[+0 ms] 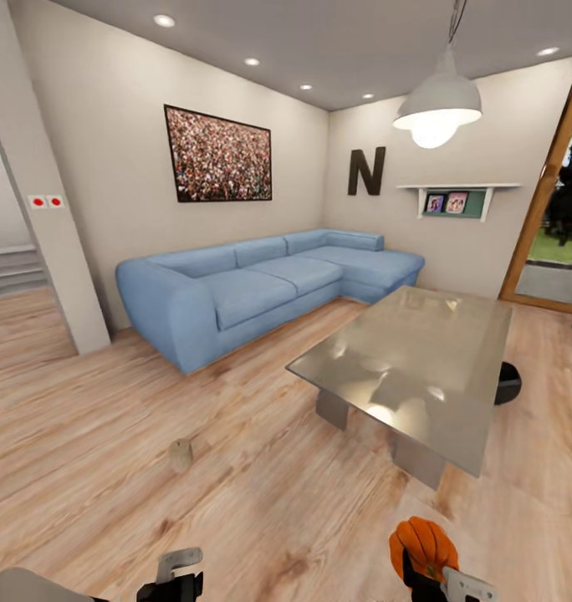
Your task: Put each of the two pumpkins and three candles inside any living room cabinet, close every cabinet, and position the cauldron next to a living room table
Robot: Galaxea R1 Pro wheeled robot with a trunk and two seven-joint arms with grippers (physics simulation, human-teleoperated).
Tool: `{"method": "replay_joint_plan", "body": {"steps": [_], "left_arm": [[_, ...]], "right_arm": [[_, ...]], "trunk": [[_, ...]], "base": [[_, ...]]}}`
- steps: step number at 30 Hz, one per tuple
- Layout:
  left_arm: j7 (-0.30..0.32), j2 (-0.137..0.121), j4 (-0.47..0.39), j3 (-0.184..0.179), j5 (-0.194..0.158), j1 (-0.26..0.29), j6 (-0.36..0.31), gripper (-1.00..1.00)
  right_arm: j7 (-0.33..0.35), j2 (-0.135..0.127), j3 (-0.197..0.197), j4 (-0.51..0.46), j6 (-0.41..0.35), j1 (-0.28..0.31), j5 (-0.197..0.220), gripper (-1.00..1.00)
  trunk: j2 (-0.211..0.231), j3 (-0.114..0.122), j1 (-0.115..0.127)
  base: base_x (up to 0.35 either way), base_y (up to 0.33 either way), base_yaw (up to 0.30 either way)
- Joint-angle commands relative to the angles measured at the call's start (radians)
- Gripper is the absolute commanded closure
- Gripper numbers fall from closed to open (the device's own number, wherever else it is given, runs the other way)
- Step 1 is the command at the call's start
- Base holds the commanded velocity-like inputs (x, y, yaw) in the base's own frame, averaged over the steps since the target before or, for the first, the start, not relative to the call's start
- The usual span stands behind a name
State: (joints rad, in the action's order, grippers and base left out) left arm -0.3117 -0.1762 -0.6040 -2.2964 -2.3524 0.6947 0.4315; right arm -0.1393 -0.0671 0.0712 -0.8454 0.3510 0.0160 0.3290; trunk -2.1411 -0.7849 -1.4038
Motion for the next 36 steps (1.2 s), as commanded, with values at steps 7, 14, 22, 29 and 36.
{"method": "replay_joint_plan", "body": {"steps": [7, 14, 22, 29, 36], "left_arm": [[-0.003, 0.003, -0.003, -0.005, -0.004, 0.001, 0.007, -1.0], [-0.003, 0.004, -0.003, -0.005, -0.004, 0.001, 0.007, -1.0], [-0.004, 0.004, -0.003, -0.005, -0.004, 0.0, 0.007, -1.0], [0.005, 0.051, 0.032, -0.006, -0.004, 0.0, -0.112, -1.0], [0.011, 0.169, 0.235, -0.003, -0.004, -0.05, -0.285, -1.0]], "right_arm": [[-0.005, 0.005, 0.007, 0.002, 0.005, 0.001, 0.009, 1.0], [-0.005, 0.006, 0.007, 0.004, 0.005, 0.001, 0.008, 1.0], [-0.005, 0.006, 0.007, 0.031, 0.006, 0.001, -0.01, 1.0], [-0.006, 0.005, 0.005, 0.03, 0.005, 0.001, -0.013, 1.0], [-0.006, 0.001, 0.001, 0.039, 0.006, 0.001, -0.013, 1.0]], "trunk": [[0.049, 0.025, 0.027], [0.098, 0.052, 0.054], [0.154, 0.082, 0.085], [0.203, 0.109, 0.111], [0.252, 0.137, 0.138]], "base": [[0.0, 0.0, -0.292], [-0.013, 0.0, -0.292], [-0.281, 0.0, -0.291], [-0.284, 0.0, -0.29], [-0.038, 0.0, -0.285]]}}
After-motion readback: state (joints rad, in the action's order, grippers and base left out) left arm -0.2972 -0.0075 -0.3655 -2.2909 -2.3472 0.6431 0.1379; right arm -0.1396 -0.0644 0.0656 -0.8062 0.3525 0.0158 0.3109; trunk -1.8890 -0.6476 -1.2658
